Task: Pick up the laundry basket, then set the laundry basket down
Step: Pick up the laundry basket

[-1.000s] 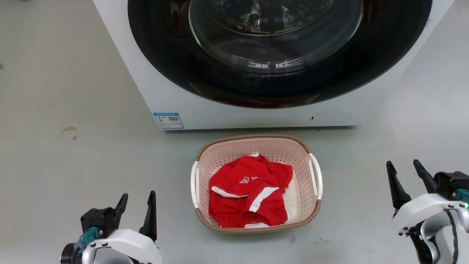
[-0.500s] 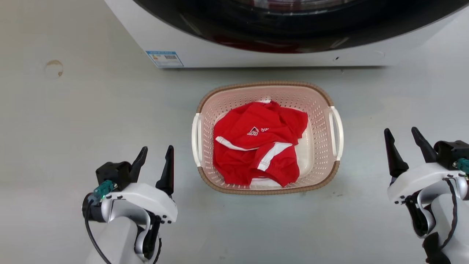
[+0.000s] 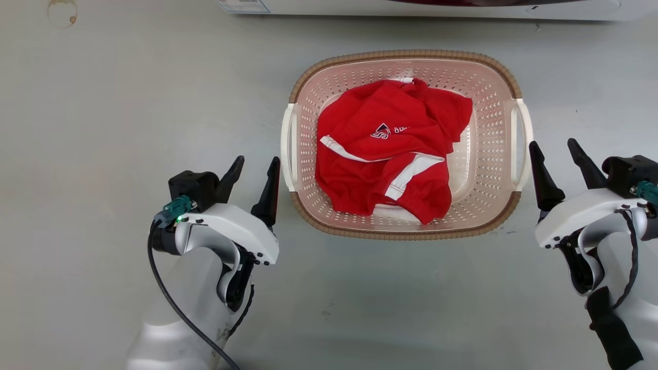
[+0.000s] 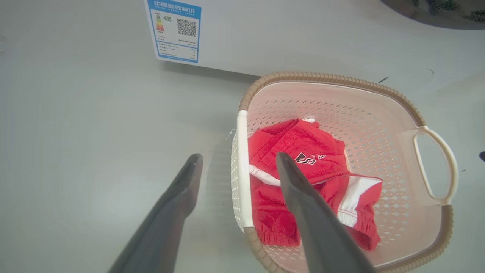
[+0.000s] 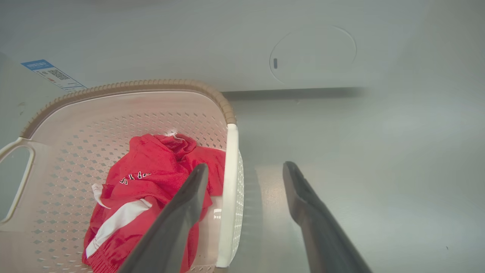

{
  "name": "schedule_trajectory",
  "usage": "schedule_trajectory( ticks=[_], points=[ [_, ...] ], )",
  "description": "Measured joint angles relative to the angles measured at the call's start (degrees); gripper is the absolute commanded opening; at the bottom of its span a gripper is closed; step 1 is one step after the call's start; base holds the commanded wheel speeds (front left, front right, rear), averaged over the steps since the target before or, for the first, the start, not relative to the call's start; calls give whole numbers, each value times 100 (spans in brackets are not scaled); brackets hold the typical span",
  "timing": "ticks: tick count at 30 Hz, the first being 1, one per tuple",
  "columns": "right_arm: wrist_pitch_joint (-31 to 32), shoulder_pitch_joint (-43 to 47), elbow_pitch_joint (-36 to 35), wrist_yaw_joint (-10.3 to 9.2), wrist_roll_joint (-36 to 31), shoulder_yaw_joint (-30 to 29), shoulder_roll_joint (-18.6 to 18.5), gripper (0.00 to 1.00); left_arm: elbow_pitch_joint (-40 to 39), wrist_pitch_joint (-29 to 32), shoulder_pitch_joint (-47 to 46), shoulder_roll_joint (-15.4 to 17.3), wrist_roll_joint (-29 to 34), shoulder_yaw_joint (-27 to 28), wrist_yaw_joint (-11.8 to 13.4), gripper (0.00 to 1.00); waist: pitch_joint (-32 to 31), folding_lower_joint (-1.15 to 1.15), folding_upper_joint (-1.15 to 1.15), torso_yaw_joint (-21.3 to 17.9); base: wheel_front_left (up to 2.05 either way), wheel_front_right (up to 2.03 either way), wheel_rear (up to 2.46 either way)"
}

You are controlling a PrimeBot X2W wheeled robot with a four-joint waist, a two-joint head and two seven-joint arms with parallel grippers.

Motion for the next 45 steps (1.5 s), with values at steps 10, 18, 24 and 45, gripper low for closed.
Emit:
schedule_trajectory(
  ticks=[10, 18, 24, 45],
  points=[
    [0, -319, 162, 0, 330, 390, -19, 100, 132, -19, -433, -69, -364, -620, -20, 100, 345, 0, 0, 48, 0, 0, 0],
    [-1, -693, 401, 0, 613, 748, -35, 100, 352, -24, -811, -44, -549, -894, -20, 100, 609, 0, 0, 21, 0, 0, 0],
    [-1, -1016, 612, 0, 736, 938, -43, 100, 512, -24, -1109, 53, -734, -1049, -20, 100, 842, 0, 0, 6, 0, 0, 0],
    [-1, -1590, 833, 0, 1100, 1535, -55, 100, 1062, -24, -1736, 111, -1299, -1870, -21, 100, 1357, 0, 0, -127, 0, 0, 0]
  ],
)
